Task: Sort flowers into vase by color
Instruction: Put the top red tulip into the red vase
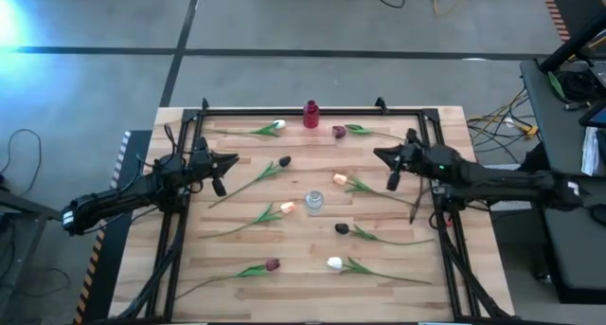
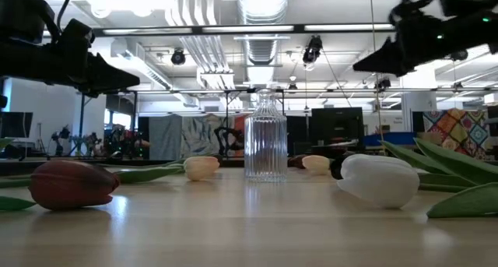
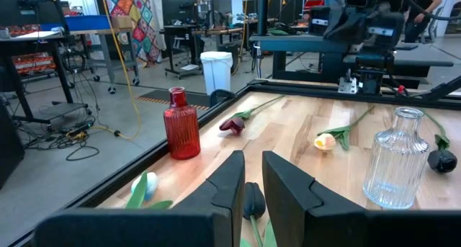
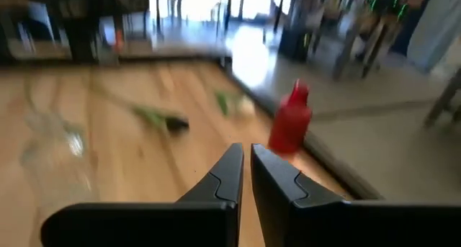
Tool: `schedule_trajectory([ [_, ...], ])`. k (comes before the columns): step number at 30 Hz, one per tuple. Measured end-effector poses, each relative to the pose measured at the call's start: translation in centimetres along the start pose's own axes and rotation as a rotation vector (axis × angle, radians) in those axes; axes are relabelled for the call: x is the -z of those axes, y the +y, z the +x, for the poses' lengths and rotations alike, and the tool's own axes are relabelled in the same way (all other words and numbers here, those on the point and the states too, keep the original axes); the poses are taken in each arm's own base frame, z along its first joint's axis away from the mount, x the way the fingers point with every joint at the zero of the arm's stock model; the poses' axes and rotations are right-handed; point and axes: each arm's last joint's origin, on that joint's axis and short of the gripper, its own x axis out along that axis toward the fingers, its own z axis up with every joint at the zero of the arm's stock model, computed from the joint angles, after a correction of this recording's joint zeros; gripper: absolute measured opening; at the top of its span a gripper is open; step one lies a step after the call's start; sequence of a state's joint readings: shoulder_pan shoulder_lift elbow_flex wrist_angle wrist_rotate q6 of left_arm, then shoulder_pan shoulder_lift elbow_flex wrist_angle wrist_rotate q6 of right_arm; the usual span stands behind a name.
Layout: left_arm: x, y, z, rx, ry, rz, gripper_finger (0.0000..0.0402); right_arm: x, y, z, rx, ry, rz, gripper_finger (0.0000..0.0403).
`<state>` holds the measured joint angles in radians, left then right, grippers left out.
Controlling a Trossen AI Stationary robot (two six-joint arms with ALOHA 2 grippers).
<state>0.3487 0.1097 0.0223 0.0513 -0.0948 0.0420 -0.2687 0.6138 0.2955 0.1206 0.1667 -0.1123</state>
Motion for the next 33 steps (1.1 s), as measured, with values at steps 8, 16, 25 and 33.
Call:
schedule_trajectory([
  [8, 0.0, 0.0, 0.0, 0.0, 0.0, 0.0, 0.0036, -0.9, -1.8, 5.1, -0.061, 0.252, -0.11, 0.0022],
  [16, 0.0, 0.0, 0.0, 0.0, 0.0, 0.0, 0.0036, 0.1, -6.9, 9.9, -0.108, 0.397, -0.019, 0.0023],
  [25, 0.0, 0.0, 0.0, 0.0, 0.0, 0.0, 0.0036, -0.1, -11.5, 14.7, -0.099, 0.638, 0.009, 0.0076],
  [33, 0.0, 0.0, 0.0, 0.0, 0.0, 0.0, 0.0036, -0.4, -13.3, 18.1, -0.094, 0.861, -0.013, 0.0139],
])
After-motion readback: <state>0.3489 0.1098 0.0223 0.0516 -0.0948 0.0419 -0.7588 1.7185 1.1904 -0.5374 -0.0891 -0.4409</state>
